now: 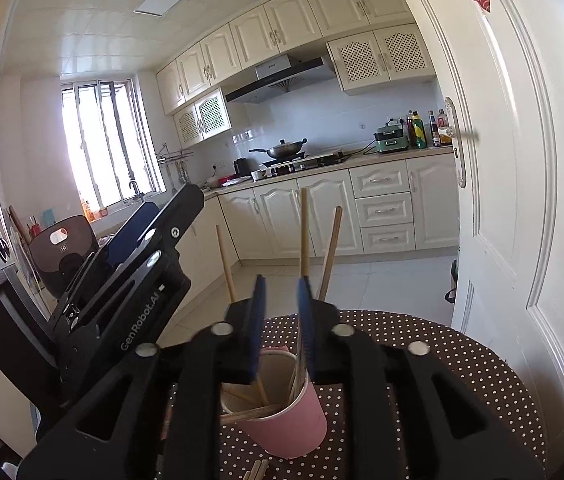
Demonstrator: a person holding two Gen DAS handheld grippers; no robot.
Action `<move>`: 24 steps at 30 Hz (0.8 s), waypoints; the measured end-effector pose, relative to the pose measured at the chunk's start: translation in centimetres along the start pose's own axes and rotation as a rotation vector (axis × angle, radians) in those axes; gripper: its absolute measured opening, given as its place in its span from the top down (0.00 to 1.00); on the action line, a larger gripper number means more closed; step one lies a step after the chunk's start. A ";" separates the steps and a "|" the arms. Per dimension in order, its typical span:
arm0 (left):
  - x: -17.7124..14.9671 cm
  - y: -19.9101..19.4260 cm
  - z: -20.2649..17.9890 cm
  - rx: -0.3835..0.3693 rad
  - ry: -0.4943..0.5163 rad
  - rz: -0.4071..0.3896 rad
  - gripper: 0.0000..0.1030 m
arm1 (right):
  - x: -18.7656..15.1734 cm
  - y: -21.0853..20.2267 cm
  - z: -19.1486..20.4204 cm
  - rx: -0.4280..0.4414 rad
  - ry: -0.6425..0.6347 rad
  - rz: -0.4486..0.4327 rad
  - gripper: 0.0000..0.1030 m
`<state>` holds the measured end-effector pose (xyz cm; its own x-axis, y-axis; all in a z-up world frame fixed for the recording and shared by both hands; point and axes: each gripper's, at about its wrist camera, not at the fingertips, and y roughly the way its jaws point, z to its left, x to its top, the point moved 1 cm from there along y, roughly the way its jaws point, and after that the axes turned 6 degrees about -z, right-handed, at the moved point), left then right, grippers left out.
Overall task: Organize utensils
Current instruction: 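Open both grippers and withdraw them from the pink cup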
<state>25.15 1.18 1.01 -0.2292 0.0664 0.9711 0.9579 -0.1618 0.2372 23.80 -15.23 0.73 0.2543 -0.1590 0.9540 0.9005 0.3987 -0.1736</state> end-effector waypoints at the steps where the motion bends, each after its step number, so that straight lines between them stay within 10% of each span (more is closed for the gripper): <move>1: 0.1 -0.2 0.1 0.007 0.003 -0.001 0.47 | 0.2 -0.3 0.1 -0.009 -0.004 -0.009 0.70; 24: 3.4 -6.9 1.8 0.095 0.044 0.047 0.36 | 1.3 -6.9 0.9 -0.101 -0.058 -0.096 0.20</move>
<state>18.07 4.24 2.64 -0.1888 0.0174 0.9819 0.9794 -0.0694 0.1895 17.56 -17.41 3.36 0.1465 -0.1381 0.9795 0.9513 0.2911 -0.1012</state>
